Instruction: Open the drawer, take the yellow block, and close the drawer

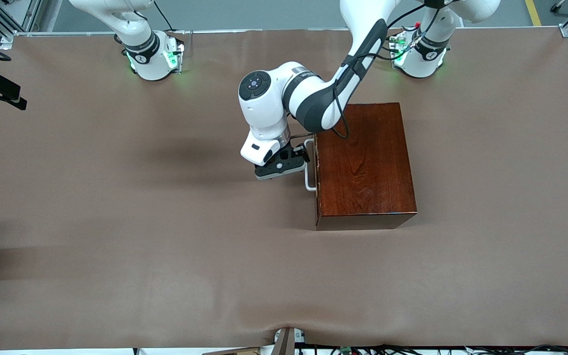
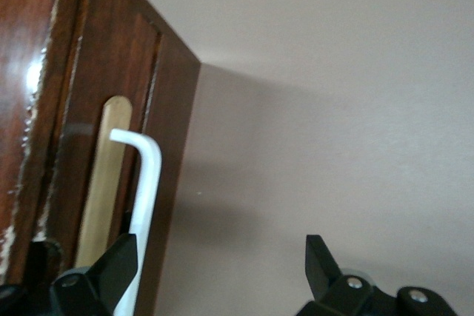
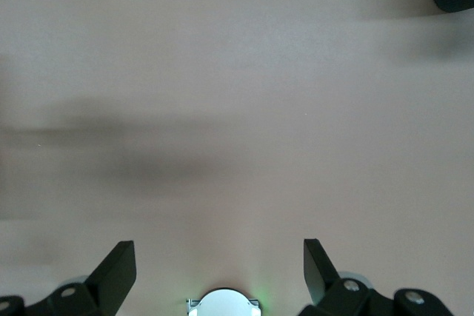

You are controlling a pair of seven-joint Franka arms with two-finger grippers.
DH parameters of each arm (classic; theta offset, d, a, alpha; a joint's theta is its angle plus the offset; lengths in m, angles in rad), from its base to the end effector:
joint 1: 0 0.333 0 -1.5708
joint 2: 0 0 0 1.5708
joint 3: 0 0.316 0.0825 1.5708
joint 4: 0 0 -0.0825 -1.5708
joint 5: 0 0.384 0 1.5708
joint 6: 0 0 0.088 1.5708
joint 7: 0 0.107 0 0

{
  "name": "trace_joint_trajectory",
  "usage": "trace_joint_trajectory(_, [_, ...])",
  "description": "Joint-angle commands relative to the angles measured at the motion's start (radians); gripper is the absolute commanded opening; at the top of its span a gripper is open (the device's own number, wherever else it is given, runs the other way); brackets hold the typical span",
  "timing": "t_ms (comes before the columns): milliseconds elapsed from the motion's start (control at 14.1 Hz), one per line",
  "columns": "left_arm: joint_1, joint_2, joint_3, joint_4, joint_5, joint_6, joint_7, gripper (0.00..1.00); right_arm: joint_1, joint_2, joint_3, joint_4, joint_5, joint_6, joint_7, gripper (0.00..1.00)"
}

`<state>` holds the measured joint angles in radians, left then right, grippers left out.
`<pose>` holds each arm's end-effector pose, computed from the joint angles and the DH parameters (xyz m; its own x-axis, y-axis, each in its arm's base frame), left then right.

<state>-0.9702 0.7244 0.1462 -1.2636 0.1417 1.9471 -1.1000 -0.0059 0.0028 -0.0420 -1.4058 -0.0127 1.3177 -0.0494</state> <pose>0.4898 -0.5542 0.3298 0.9689 0.1699 0.1801 0.1964 -0.9704 -0.1408 0.5263 -0.0268 0.6777 0.9958 -0.0015 -0.0913 -0.0008 -1.0000 0.0081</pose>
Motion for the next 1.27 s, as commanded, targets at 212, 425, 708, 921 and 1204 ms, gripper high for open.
trace_joint_trajectory(212, [0.001, 0.032, 0.003, 0.021, -0.02, -0.059, 0.006, 1.0, -0.023, -0.012, 0.014, -0.005, 0.02, -0.005, -0.006, 1.0])
trace_joint_trajectory(425, [0.004, 0.044, 0.003, 0.021, -0.039, -0.059, 0.006, 1.0, -0.023, -0.012, 0.014, -0.004, 0.02, -0.005, -0.006, 1.0])
trace_joint_trajectory(708, [0.004, 0.059, 0.001, 0.02, -0.05, -0.059, 0.006, 1.0, -0.023, -0.012, 0.014, -0.005, 0.02, -0.005, -0.006, 1.0])
trace_joint_trajectory(921, [0.002, 0.059, 0.001, 0.02, -0.057, -0.06, 0.006, 1.0, -0.023, -0.012, 0.014, -0.005, 0.02, -0.005, -0.006, 1.0])
trace_joint_trajectory(1204, [0.002, 0.047, 0.003, 0.021, -0.057, -0.123, 0.006, 1.0, -0.023, -0.012, 0.014, -0.004, 0.02, -0.003, -0.006, 1.0])
